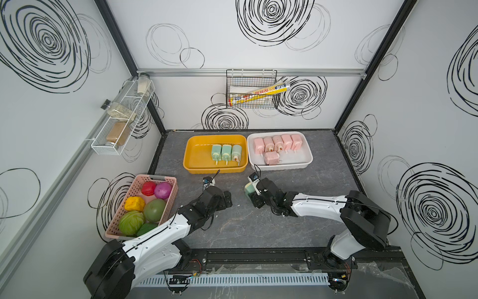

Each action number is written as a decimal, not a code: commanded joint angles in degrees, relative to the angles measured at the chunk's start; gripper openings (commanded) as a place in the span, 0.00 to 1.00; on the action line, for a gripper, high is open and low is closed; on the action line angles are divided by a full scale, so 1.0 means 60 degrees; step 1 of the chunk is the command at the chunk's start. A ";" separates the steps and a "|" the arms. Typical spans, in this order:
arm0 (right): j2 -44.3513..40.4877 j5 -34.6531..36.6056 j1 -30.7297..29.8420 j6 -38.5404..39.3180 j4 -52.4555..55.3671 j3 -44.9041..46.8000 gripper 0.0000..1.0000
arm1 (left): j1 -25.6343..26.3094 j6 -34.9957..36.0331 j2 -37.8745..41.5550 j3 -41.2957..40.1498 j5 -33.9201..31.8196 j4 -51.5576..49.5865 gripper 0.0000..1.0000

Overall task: Place the pencil sharpeners by color into the storage box
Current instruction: Pick up the pencil sharpener from the center of the board.

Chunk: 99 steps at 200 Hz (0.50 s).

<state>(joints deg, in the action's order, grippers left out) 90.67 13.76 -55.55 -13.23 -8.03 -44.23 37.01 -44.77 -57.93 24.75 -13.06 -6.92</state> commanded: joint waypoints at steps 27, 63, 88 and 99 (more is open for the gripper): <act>-0.0748 -0.0820 -0.0042 -0.0230 0.0318 -0.0009 0.78 | 0.0180 0.0254 -0.0680 0.0315 0.0409 0.0709 0.99; -0.0971 -0.2050 0.0299 -0.0451 0.0647 -0.0038 0.86 | 0.0203 0.0177 -0.1462 0.0734 0.0264 0.0787 0.99; -0.1179 -0.2873 0.0565 -0.0896 0.0402 0.0138 0.92 | 0.0203 0.0358 -0.2198 0.1194 0.0257 0.0962 0.99; -0.1260 -0.2985 0.0557 -0.0943 0.0425 0.0127 0.93 | 0.0190 0.0409 -0.2504 0.1401 0.0215 0.0919 0.99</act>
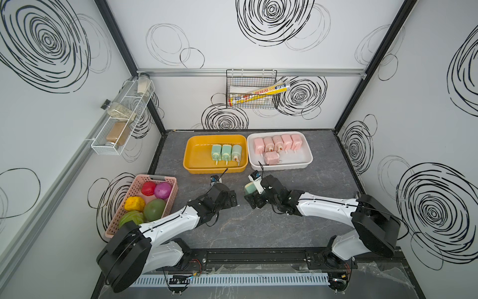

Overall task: Place the pencil sharpeners by color into the storage box
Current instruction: Pick up the pencil sharpener from the center of the board, then place the pencil sharpener at the center of the board.

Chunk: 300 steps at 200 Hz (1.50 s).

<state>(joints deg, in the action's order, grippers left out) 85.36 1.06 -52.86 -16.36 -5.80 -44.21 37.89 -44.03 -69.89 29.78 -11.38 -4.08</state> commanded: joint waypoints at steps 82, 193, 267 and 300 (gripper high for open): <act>-0.0573 -0.0441 0.0120 -0.0855 0.0308 0.0571 0.96 | 0.0006 0.0728 -0.2452 0.1715 -0.0027 0.0762 0.99; -0.1130 -0.1330 0.0066 -0.0593 0.0119 0.0790 0.98 | 0.0174 0.1232 -0.3798 0.3095 -0.0341 0.0255 0.99; -0.2938 0.0527 0.0624 -0.0672 0.0325 0.1548 1.00 | 0.0457 0.1244 -0.2051 0.2187 -0.1463 0.0181 0.99; -0.3375 0.0547 0.1191 -0.0502 0.0733 0.1813 1.00 | 0.0951 0.1460 -0.1217 0.1807 -0.1046 0.0861 0.99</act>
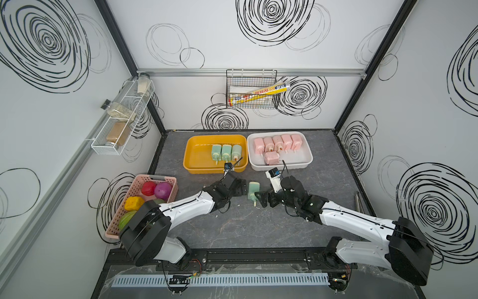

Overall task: Place the pencil sharpeners by color into the storage box
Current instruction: Place the pencil sharpener at the center of the board, then pick up the pencil sharpener from the center of the board.

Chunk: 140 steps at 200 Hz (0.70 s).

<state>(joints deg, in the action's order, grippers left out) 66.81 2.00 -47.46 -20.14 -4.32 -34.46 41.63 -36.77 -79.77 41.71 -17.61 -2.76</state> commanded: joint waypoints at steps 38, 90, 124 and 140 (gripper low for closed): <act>-0.0905 0.0735 0.0323 0.0009 0.0417 0.0501 1.00 | 0.1022 0.0414 -0.0192 0.0697 -0.0221 -0.0001 0.99; -0.1833 0.1075 0.0352 0.0103 0.0574 0.0848 1.00 | 0.1574 0.0570 -0.1169 0.1355 -0.0246 0.0044 0.99; -0.2286 0.1273 0.0397 0.0178 0.0891 0.0946 1.00 | 0.1902 0.0579 -0.2247 0.2193 -0.0555 -0.0361 0.99; -0.2506 0.1343 0.0410 0.0167 0.0922 0.1035 1.00 | 0.1989 0.0534 -0.2687 0.2508 -0.0818 -0.0592 0.99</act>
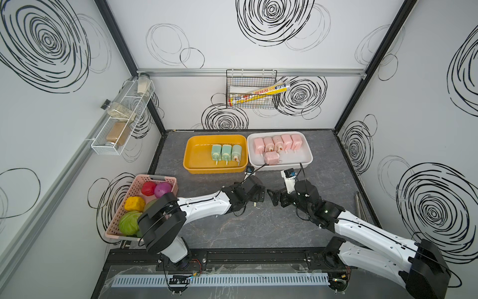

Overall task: Place the pencil sharpeners by color into the storage box
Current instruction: Pick up the pencil sharpener from the center of the board.

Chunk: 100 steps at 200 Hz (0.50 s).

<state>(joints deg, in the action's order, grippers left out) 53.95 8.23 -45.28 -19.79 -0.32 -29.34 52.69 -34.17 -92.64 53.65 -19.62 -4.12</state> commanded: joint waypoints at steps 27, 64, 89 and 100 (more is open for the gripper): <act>-0.0609 0.0370 0.0078 0.0162 0.0331 0.0283 1.00 | 0.0335 0.0103 -0.0805 0.0622 -0.0788 -0.0417 0.99; -0.0701 0.0362 0.0163 0.0255 0.0360 0.0349 1.00 | 0.0433 0.0012 -0.0717 0.0269 -0.0978 -0.0147 0.95; -0.0701 0.0300 0.0207 0.0281 0.0273 0.0342 1.00 | 0.0455 0.0019 -0.0724 0.0170 -0.0979 -0.0089 0.90; -0.0690 0.0272 0.0225 0.0310 0.0258 0.0349 1.00 | 0.0448 0.0027 -0.0768 0.0192 -0.1007 -0.0125 0.85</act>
<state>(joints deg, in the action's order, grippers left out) 50.37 9.47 -44.36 -18.61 0.82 -28.05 55.13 -34.06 -97.30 55.44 -23.92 -5.98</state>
